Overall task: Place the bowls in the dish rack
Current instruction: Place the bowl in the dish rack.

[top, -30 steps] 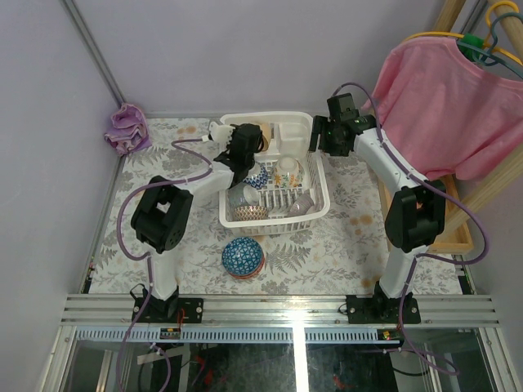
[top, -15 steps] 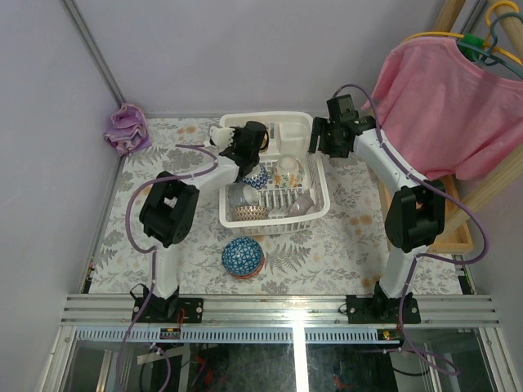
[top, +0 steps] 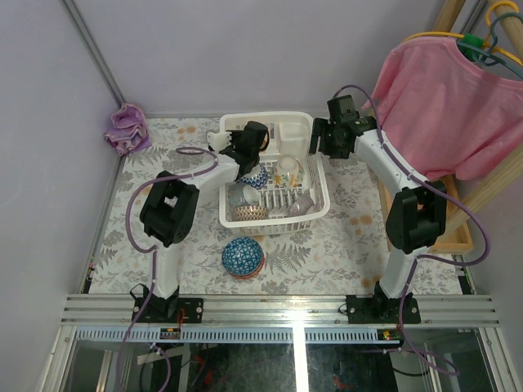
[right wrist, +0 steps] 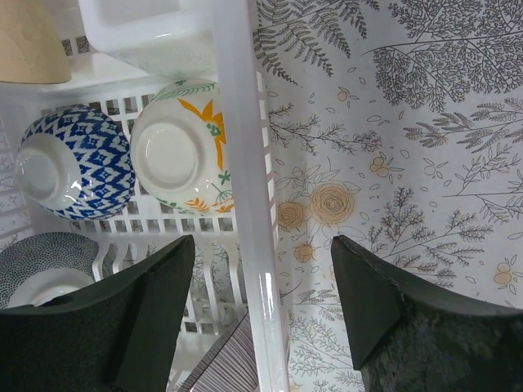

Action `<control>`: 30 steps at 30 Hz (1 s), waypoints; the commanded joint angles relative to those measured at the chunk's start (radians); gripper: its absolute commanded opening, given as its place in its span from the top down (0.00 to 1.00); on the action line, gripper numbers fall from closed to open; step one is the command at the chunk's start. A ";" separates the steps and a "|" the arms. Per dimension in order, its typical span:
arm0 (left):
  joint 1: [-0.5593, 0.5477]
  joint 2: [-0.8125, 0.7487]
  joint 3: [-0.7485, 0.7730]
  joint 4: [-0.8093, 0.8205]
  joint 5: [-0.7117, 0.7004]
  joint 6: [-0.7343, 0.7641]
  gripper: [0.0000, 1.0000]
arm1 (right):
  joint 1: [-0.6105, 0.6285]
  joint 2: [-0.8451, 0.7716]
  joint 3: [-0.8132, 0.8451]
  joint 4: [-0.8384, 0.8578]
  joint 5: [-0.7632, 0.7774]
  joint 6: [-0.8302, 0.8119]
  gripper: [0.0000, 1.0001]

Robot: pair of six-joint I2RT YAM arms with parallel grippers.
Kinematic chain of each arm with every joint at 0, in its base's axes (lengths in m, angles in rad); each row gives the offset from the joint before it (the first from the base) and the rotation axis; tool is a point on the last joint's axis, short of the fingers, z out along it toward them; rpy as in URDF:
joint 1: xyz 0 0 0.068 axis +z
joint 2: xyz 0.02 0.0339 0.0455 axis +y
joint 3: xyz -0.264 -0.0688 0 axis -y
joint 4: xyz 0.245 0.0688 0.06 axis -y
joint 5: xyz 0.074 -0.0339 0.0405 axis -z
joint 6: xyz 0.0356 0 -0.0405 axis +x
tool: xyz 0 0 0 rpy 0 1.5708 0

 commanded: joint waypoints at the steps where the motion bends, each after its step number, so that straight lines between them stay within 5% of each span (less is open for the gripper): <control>1: 0.004 -0.015 0.009 -0.193 -0.065 -0.044 1.00 | 0.008 -0.056 0.008 -0.003 -0.015 0.004 0.25; 9: 0.002 -0.026 0.006 -0.269 -0.050 -0.086 0.99 | 0.007 -0.059 0.017 -0.014 -0.022 0.001 0.24; 30: 0.003 -0.066 -0.062 -0.323 0.002 -0.144 0.61 | 0.007 -0.057 0.044 -0.036 -0.041 -0.002 0.24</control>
